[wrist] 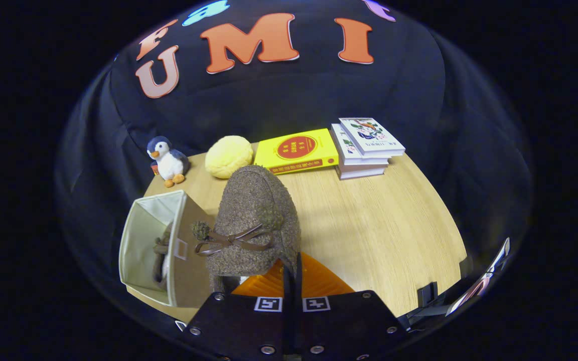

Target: Open the storage box then place both shoes into the box .Put the left shoe in first, then the right shoe, with the right side of both shoes facing outward in a uniform manner.

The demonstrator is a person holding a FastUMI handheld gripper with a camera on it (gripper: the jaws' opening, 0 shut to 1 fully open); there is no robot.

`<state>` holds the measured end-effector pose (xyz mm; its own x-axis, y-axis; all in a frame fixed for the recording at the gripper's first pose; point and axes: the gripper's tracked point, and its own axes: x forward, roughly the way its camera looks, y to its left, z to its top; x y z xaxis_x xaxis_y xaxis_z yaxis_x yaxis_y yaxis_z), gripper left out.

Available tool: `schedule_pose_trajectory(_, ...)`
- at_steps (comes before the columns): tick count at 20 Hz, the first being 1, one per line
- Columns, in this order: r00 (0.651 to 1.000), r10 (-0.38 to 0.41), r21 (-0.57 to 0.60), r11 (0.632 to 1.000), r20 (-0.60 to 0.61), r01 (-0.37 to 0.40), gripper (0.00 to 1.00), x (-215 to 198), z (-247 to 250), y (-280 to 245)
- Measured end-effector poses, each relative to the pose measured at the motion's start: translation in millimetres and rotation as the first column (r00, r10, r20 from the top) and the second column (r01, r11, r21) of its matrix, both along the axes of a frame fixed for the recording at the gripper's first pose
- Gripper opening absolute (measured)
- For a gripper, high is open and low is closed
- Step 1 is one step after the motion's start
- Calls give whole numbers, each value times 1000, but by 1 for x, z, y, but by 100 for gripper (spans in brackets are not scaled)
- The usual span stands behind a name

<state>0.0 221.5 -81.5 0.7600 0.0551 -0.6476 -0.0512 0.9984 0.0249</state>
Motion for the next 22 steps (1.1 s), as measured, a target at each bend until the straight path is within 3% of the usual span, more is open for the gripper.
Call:
schedule_pose_trajectory(6, 997, 68, 51, 996, 24, -69, 1, -9, 23, 110)
schedule_pose_trajectory(11, 994, 106, 59, 993, -11, -105, 0, -15, 13, 172)
schedule_pose_trajectory(22, 993, 42, -86, 995, -108, -52, 1, -19, -40, 193)
